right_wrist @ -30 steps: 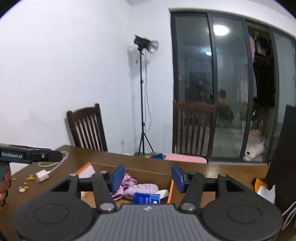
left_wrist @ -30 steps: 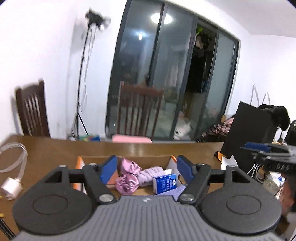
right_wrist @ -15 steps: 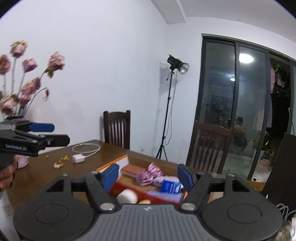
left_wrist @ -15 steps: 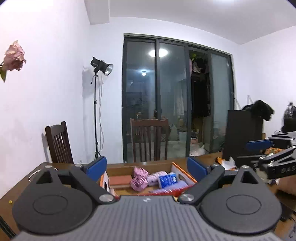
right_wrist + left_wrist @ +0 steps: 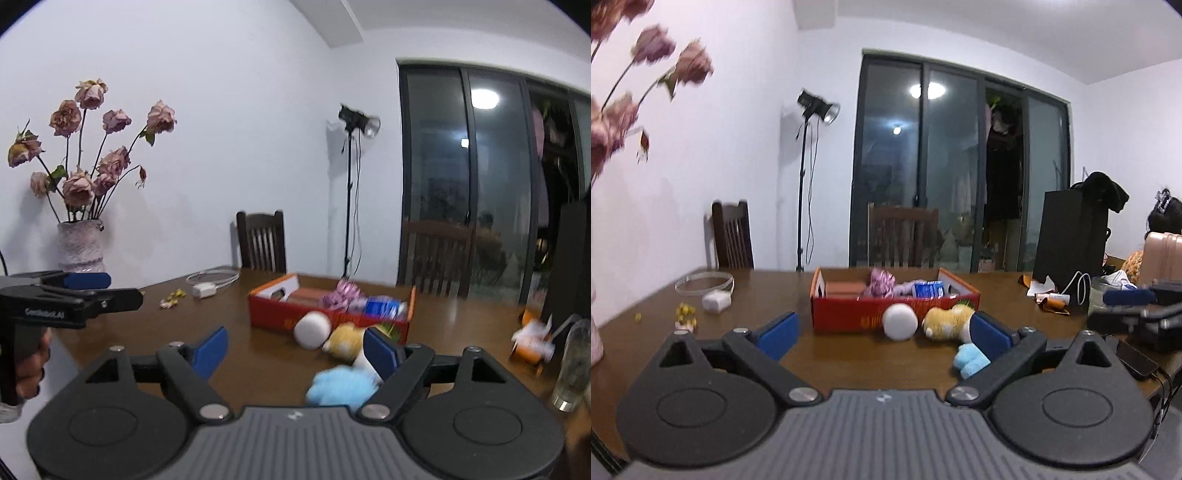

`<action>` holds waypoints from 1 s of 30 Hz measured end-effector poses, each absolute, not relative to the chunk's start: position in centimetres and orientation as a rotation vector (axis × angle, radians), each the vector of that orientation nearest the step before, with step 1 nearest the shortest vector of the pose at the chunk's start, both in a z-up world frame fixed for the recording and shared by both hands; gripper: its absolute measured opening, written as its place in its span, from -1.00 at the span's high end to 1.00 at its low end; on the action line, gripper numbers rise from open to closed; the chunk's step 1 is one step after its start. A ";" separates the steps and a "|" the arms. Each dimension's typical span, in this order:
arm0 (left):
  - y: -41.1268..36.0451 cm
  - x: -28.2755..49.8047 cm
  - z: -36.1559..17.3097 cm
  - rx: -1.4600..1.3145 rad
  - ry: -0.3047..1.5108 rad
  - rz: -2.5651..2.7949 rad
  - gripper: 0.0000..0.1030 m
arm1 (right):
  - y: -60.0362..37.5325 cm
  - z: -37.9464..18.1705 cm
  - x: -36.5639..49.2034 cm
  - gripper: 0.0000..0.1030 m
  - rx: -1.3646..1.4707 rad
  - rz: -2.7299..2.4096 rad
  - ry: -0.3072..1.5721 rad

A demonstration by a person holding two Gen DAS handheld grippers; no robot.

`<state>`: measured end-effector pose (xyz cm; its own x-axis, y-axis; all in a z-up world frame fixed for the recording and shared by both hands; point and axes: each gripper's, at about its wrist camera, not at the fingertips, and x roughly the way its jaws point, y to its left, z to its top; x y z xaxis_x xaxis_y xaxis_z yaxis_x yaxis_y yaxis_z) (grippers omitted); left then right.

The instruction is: Organize soft objects

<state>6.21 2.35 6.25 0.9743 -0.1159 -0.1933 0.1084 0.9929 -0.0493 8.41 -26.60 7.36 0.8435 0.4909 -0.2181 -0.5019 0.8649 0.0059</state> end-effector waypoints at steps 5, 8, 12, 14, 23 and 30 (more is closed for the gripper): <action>2.7 8.5 5.1 -0.079 0.250 -0.115 -0.96 | -25.8 5.0 11.3 -0.56 -0.045 0.509 0.294; 2.1 10.5 3.9 -0.076 0.281 -0.152 -0.96 | -26.1 2.7 15.5 -0.52 0.040 0.525 0.374; 0.8 15.5 2.1 -0.128 0.360 -0.227 -0.95 | -26.5 0.0 21.6 -0.42 0.112 0.444 0.466; -0.2 19.1 1.0 -0.209 0.470 -0.288 -0.95 | -27.3 -0.9 23.8 -0.37 0.166 0.427 0.481; -6.3 26.7 -2.5 -0.256 0.587 -0.340 -0.39 | -31.6 -4.8 29.6 -0.02 0.445 0.415 0.567; -7.9 28.4 -3.4 -0.275 0.650 -0.383 -0.17 | -31.9 -5.3 30.4 0.48 0.476 0.488 0.590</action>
<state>28.38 -7.88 -3.42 0.7304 -0.4279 -0.5324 0.2586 0.8947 -0.3643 30.38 -31.87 -5.31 0.7260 0.5559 -0.4049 -0.2936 0.7829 0.5485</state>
